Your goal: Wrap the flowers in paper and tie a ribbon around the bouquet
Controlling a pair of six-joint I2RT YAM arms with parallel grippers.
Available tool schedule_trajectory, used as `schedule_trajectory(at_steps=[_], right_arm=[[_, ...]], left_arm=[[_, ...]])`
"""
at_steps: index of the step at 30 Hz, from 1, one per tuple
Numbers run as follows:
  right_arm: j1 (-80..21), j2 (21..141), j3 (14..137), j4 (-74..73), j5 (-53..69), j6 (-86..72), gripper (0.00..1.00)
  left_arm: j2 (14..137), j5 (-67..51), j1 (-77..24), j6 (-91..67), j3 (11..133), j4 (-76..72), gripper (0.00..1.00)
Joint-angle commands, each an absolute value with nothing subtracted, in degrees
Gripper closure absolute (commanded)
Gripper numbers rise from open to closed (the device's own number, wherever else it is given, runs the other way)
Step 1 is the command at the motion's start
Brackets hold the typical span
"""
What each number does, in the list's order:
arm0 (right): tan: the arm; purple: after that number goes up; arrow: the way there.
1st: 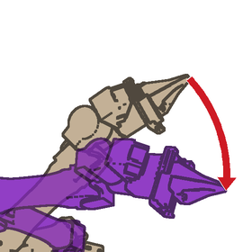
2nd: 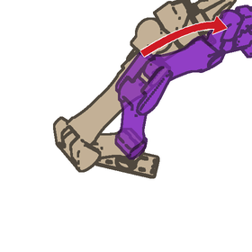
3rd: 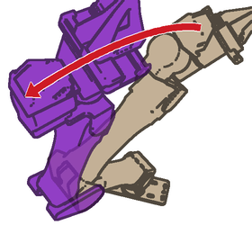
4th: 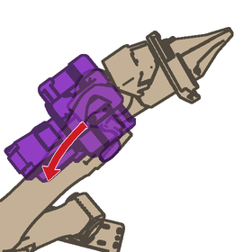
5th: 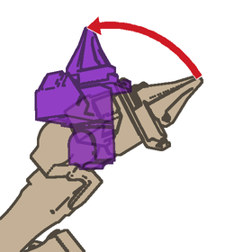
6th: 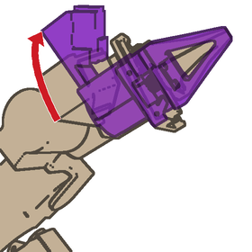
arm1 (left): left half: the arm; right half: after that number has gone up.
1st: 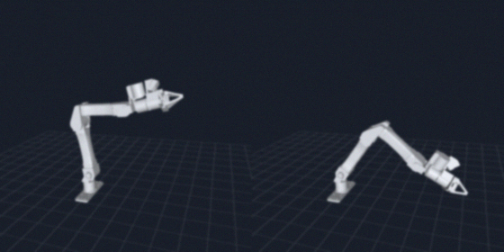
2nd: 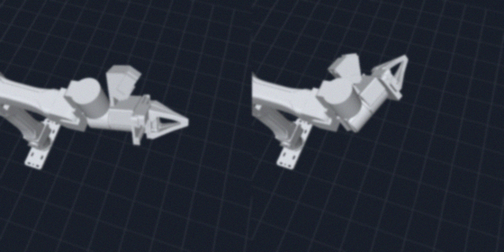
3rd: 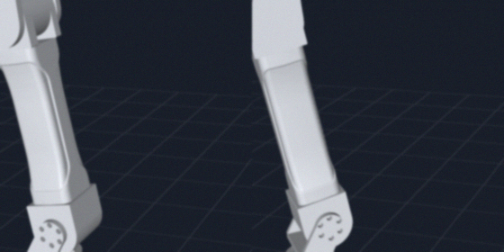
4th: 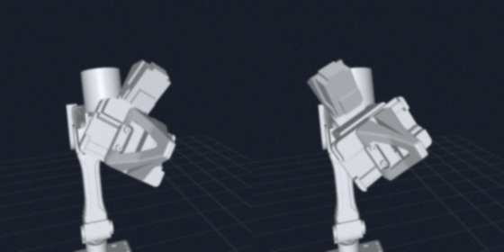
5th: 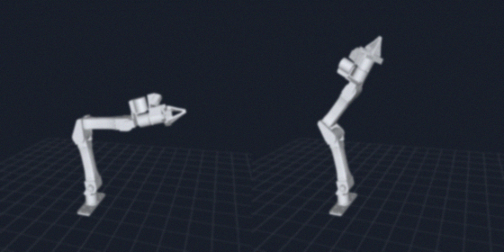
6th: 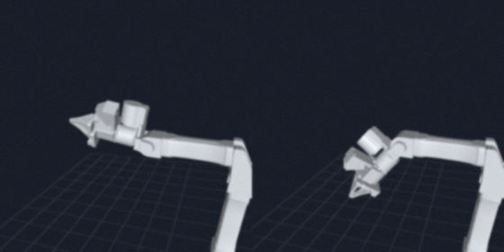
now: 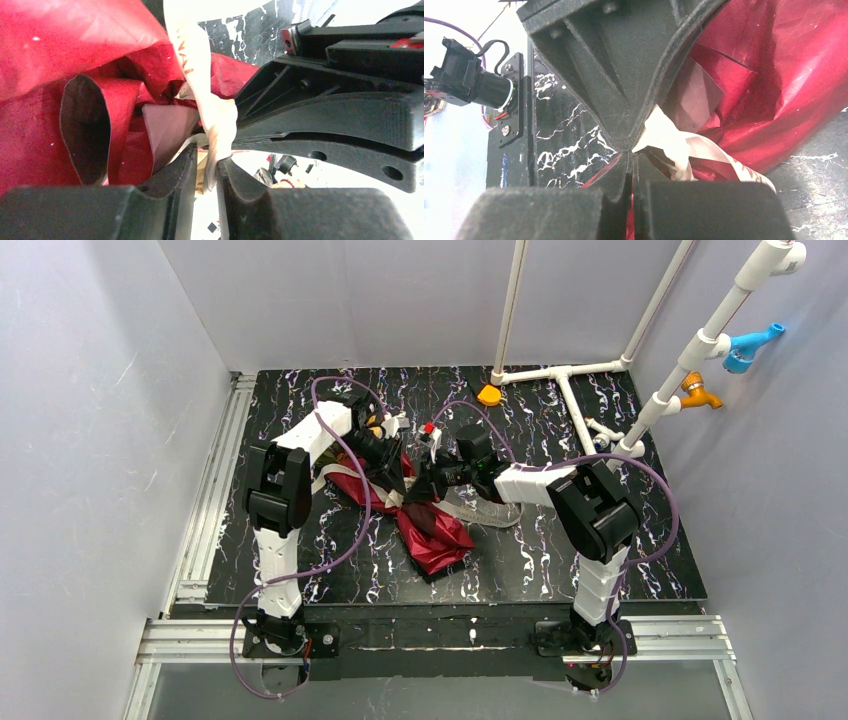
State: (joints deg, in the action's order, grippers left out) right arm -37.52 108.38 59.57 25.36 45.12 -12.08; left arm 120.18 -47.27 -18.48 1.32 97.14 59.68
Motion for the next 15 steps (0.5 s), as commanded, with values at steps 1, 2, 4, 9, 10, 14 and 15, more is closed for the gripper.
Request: schedule_trajectory(at_steps=[1,2,4,9,10,14,15], right_arm=[[-37.6,108.7,61.9,28.8,46.2,-11.8,0.99],[-37.6,108.8,62.1,28.6,46.3,-11.8,0.99],[-37.7,109.0,62.4,28.0,46.4,-11.6,0.99],[-37.7,109.2,62.5,27.2,46.4,-11.3,0.99],[-37.7,109.2,62.6,27.0,46.4,-11.1,0.99],[-37.8,109.5,63.1,26.3,46.3,-10.8,0.99],[-37.8,109.5,63.2,26.2,46.3,-10.8,0.99]], left_arm=[[115.2,-43.8,-18.7,0.6,95.6,59.3,0.77],[115.0,-42.7,-18.7,0.6,95.5,59.3,0.74],[114.3,-41.4,-18.7,0.4,95.0,58.8,0.68],[111.7,-39.7,-18.7,-0.5,92.9,55.7,0.58],[111.2,-38.2,-18.6,-1.3,92.8,55.3,0.57],[108.8,-32.1,-18.7,-2.4,92.1,53.5,0.54],[107.8,-31.2,-18.7,-2.5,91.7,52.7,0.53]])
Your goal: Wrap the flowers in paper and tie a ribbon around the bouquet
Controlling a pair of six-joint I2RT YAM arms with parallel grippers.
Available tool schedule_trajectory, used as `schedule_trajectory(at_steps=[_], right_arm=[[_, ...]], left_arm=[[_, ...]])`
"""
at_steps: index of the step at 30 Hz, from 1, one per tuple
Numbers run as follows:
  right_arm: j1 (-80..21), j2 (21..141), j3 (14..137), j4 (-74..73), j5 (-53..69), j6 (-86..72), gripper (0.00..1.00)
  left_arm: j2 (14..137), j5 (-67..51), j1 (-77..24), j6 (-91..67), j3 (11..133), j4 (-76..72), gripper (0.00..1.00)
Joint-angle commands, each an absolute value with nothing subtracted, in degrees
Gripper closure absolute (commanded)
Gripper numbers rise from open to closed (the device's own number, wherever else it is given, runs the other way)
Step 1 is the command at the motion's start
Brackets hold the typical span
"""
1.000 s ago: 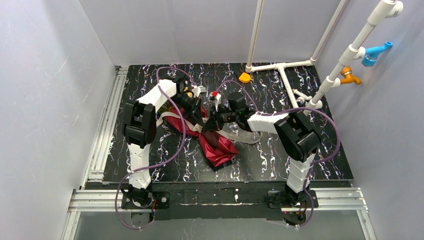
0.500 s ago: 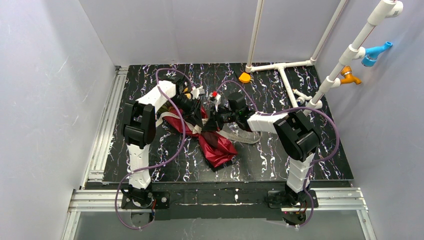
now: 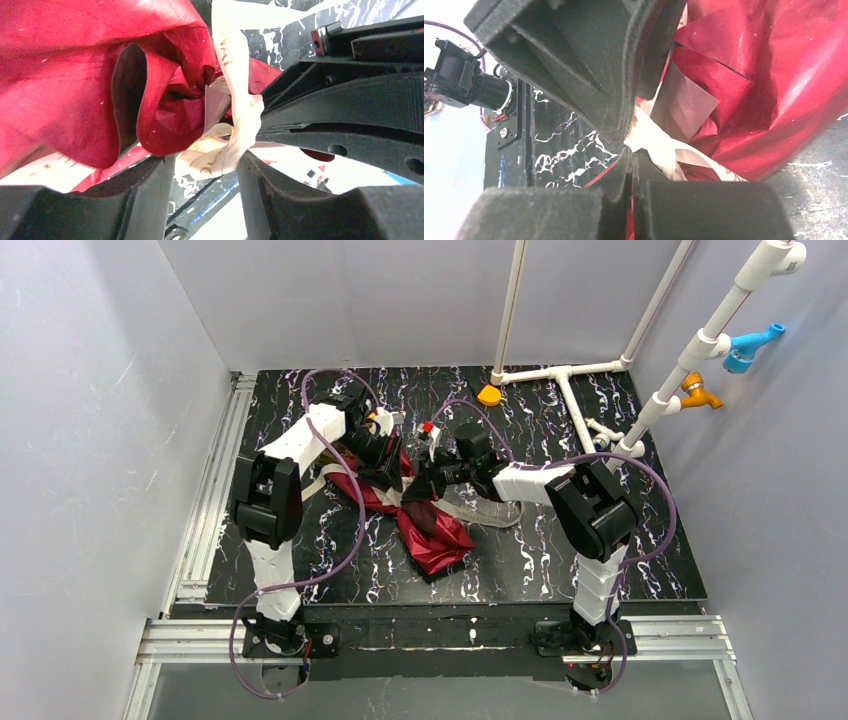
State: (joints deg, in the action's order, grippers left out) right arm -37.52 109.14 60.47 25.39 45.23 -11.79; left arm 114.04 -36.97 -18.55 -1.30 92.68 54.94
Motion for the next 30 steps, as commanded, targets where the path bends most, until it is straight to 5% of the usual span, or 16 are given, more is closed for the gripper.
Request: schedule_trajectory(at_steps=[1,8,17,25,30], right_arm=[[-37.8,109.6,63.3,26.1,46.3,-10.7,0.99],[-37.9,109.7,63.6,24.7,45.9,-10.1,0.99],[-38.2,109.6,63.9,23.1,45.1,-9.2,0.99],[-38.4,109.8,64.3,22.0,44.9,-8.6,0.99],[-38.6,110.4,65.0,21.3,45.1,-8.4,0.99]], left_arm=[[106.4,-30.4,-18.7,-2.6,91.0,51.5,0.52],[96.4,-23.0,-18.7,0.6,84.4,45.0,0.48],[78.3,-17.7,-18.7,14.9,59.1,25.5,0.47],[67.0,-31.7,-18.6,29.0,38.3,-1.5,0.45],[71.3,-38.4,-18.6,35.4,37.5,-3.1,0.46]])
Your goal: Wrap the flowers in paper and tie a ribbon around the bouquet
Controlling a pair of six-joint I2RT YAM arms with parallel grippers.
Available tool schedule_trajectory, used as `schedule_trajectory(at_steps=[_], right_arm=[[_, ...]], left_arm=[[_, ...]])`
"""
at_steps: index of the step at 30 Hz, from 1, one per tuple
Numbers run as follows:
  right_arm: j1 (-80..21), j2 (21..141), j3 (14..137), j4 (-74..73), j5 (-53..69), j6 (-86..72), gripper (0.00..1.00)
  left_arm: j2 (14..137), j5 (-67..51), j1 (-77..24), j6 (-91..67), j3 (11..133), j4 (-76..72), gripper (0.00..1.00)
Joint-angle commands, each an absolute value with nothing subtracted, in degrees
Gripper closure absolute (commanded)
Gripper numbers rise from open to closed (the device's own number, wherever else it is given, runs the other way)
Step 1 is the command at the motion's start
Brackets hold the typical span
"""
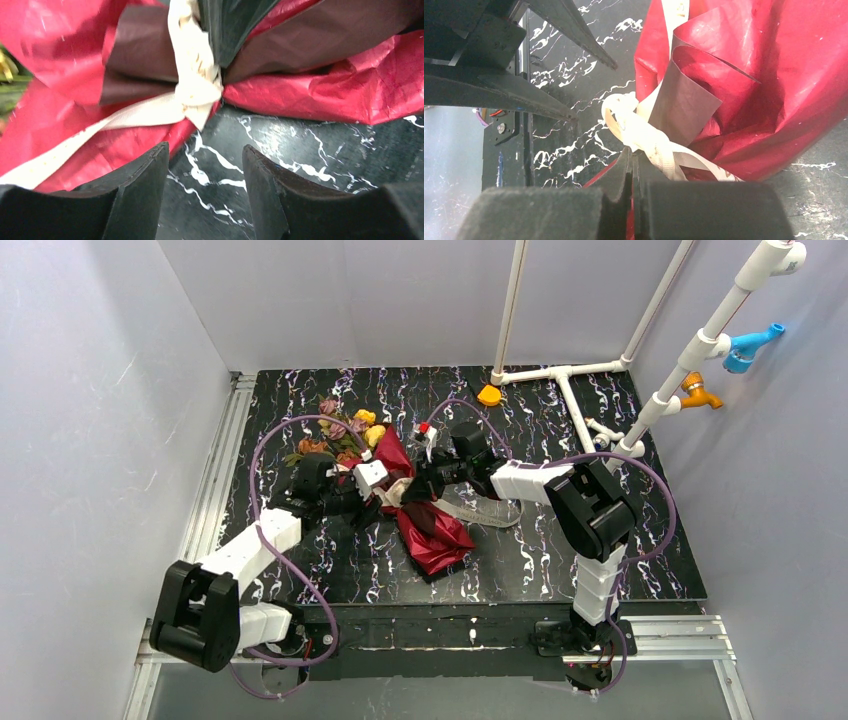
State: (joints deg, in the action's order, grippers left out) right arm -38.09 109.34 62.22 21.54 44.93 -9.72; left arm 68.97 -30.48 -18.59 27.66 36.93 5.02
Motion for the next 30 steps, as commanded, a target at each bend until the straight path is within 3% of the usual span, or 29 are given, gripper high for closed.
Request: schedule_trajectory(at_steps=[1,18,30], right_arm=[[-38.6,110.4,65.3,21.1,45.0,-8.3,0.99],[-39.1,110.9,66.3,19.2,44.9,-7.3,0.99],[-39.2,110.9,66.3,18.8,45.0,-7.1,0.99]], left_arm=[[72.5,-39.2,-18.6,35.8,37.8,-3.4,0.48],[78.5,-41.2,-18.6,34.4,38.9,-7.2,0.62],[80.3,-39.0,-18.6,33.0,40.6,-7.2,0.62]])
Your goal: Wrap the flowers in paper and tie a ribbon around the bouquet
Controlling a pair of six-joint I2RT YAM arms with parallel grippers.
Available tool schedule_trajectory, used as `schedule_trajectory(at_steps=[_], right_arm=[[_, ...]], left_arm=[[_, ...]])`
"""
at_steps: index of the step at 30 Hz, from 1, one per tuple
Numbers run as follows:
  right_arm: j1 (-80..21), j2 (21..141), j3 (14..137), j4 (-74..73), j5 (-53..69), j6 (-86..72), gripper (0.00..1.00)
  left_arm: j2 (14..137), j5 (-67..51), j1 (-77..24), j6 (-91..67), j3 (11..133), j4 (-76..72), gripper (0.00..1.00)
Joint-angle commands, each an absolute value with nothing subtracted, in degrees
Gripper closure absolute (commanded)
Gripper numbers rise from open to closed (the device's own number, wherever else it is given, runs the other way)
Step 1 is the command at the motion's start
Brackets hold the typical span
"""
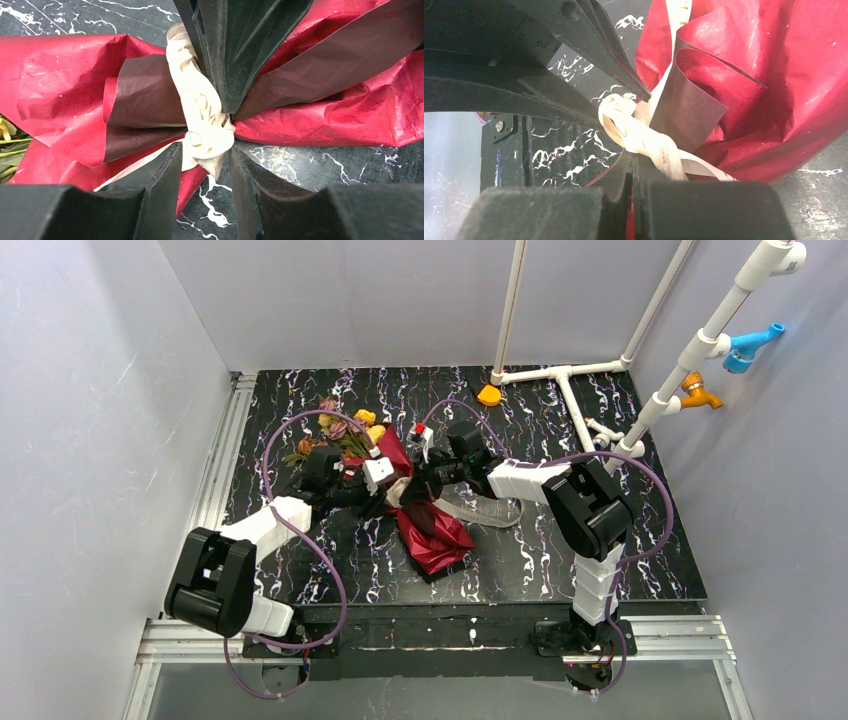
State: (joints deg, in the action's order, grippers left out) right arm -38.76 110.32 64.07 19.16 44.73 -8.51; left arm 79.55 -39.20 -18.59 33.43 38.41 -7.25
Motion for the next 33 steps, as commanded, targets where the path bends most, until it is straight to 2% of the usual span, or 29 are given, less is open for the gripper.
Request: schedule_trajectory(at_steps=[1,5,9,14,21,26,33], right_arm=[[-39.1,111.0,66.4,18.8,45.0,-7.1,0.99],[-39.2,110.9,66.3,18.8,44.9,-7.1,0.99],[-39.1,110.9,66.3,18.8,45.0,-7.1,0.99],[-39.2,111.1,66.4,18.6,45.0,-7.0,0.99],[-39.2,110.3,66.0,18.1,44.1,-7.0,0.99],[-39.2,109.5,65.6,17.2,43.4,-6.9,0.99],[-39.2,107.9,65.1,14.8,41.9,-7.1,0.99]], left_arm=[[80.6,-38.8,-18.7,32.8,40.9,-7.2,0.66],[81.6,-37.8,-18.6,32.1,41.8,-7.1,0.88],[82.3,-37.2,-18.7,31.6,42.6,-6.9,0.99],[81.7,-38.0,-18.7,32.6,42.2,-6.0,1.00],[78.4,-32.8,-18.8,36.1,45.5,9.3,1.00],[74.3,-31.4,-18.7,34.9,43.5,10.0,1.00],[74.7,-30.2,-18.8,31.9,43.9,10.1,1.00]])
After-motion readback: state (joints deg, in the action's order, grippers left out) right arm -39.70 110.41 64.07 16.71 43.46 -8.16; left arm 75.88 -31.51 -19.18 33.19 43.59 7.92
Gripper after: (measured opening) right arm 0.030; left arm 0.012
